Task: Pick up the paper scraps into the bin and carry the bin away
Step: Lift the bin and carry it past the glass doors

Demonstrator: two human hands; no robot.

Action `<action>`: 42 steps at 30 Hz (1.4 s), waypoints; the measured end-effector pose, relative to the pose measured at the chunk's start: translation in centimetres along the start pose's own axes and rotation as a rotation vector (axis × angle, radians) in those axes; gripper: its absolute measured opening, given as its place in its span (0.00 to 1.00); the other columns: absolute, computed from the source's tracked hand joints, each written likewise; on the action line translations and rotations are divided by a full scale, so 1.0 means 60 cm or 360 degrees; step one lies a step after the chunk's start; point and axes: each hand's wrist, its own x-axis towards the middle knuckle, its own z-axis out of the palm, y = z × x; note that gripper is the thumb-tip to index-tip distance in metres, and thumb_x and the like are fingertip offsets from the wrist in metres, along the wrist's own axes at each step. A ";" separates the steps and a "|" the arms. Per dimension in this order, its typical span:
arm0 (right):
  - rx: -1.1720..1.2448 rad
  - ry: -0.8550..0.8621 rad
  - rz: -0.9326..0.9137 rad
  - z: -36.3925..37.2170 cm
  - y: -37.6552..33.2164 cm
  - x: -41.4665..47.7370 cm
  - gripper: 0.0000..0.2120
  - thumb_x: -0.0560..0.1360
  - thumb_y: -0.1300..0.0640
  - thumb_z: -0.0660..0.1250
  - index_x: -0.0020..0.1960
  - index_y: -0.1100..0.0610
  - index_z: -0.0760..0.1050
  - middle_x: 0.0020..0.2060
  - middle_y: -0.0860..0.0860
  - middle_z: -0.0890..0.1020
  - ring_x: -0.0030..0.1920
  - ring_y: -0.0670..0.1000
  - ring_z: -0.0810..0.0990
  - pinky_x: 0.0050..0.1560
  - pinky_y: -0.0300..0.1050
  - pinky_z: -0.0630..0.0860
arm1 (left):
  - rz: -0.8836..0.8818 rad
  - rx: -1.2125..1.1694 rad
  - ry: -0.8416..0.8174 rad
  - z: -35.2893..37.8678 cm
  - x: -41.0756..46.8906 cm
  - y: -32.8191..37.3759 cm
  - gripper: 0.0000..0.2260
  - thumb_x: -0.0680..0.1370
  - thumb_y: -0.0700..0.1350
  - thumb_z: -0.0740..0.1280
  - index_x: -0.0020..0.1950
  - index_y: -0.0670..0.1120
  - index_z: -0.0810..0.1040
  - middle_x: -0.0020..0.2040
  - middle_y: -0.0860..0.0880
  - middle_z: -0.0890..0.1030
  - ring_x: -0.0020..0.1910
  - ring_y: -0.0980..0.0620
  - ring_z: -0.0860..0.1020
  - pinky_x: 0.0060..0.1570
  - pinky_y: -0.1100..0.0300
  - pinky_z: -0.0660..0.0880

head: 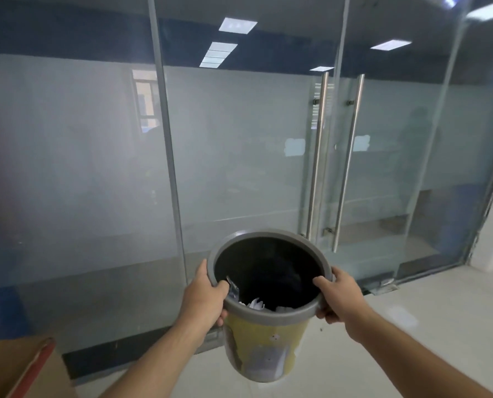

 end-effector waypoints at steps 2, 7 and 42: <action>-0.0006 0.0005 0.0005 -0.044 0.011 0.024 0.15 0.76 0.63 0.59 0.62 0.54 0.71 0.26 0.60 0.79 0.21 0.56 0.76 0.21 0.40 0.70 | -0.0002 -0.0014 -0.0034 0.050 0.011 0.012 0.21 0.79 0.41 0.63 0.68 0.60 0.65 0.39 0.41 0.81 0.26 0.49 0.76 0.27 0.58 0.76; 0.0018 0.0050 0.0021 -0.135 0.037 0.089 0.16 0.75 0.64 0.58 0.61 0.54 0.71 0.28 0.60 0.79 0.21 0.56 0.76 0.22 0.41 0.69 | -0.0004 0.0002 -0.0085 0.164 0.052 0.043 0.22 0.79 0.42 0.63 0.69 0.59 0.63 0.38 0.42 0.80 0.26 0.50 0.75 0.25 0.59 0.75; 0.0029 0.0497 0.0216 -0.293 0.103 0.748 0.16 0.77 0.64 0.60 0.62 0.51 0.72 0.31 0.62 0.82 0.23 0.56 0.77 0.22 0.42 0.73 | 0.0138 0.0123 -0.0586 0.642 0.704 0.091 0.25 0.79 0.41 0.62 0.73 0.58 0.60 0.40 0.43 0.83 0.26 0.52 0.78 0.24 0.62 0.75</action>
